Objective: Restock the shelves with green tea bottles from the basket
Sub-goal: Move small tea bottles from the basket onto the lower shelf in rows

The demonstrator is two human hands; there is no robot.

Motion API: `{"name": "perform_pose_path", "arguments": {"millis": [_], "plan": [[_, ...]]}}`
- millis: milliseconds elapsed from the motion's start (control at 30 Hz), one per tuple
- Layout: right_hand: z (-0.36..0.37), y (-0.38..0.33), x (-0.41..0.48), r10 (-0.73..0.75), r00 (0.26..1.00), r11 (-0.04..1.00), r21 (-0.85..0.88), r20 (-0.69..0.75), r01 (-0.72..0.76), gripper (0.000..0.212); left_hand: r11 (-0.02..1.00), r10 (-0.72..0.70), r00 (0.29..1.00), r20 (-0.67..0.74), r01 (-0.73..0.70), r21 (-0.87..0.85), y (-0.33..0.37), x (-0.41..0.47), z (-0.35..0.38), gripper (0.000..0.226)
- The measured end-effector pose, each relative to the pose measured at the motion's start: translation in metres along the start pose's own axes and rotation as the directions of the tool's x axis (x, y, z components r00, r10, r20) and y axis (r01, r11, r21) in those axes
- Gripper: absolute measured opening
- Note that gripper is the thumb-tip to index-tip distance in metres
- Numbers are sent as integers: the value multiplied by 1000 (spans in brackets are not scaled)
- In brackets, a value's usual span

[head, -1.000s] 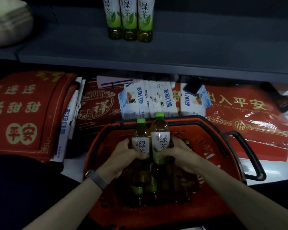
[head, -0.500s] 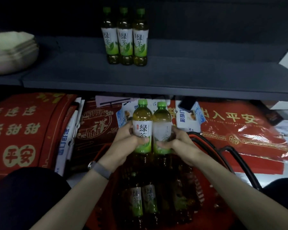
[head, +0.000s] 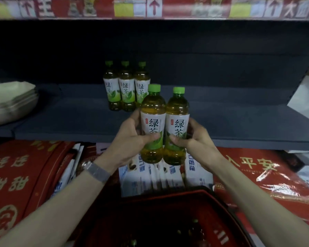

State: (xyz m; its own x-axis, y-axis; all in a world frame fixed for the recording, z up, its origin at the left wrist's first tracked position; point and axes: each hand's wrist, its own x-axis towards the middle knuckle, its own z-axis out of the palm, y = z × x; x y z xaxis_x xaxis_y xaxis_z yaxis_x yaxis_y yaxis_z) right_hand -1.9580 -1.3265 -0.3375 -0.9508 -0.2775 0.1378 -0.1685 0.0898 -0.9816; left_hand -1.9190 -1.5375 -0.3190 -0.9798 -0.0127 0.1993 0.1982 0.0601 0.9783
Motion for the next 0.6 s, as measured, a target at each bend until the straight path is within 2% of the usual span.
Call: {"name": "perform_pose_path", "arguments": {"millis": [133,300,600], "plan": [[-12,-3,16,-94,994,995,-37,-51,93,50,997,73,996,47,-73,6,5,29,6,70],[-17,-2,43,-194,977,978,-97,-88,186,57,989,145,989,2,-145,-20,-1,57,10,75],[-11,16,74,-233,963,966,-144,-135,213,65,993,115,993,-18,-116,-36,-24,81,5,78]]}}
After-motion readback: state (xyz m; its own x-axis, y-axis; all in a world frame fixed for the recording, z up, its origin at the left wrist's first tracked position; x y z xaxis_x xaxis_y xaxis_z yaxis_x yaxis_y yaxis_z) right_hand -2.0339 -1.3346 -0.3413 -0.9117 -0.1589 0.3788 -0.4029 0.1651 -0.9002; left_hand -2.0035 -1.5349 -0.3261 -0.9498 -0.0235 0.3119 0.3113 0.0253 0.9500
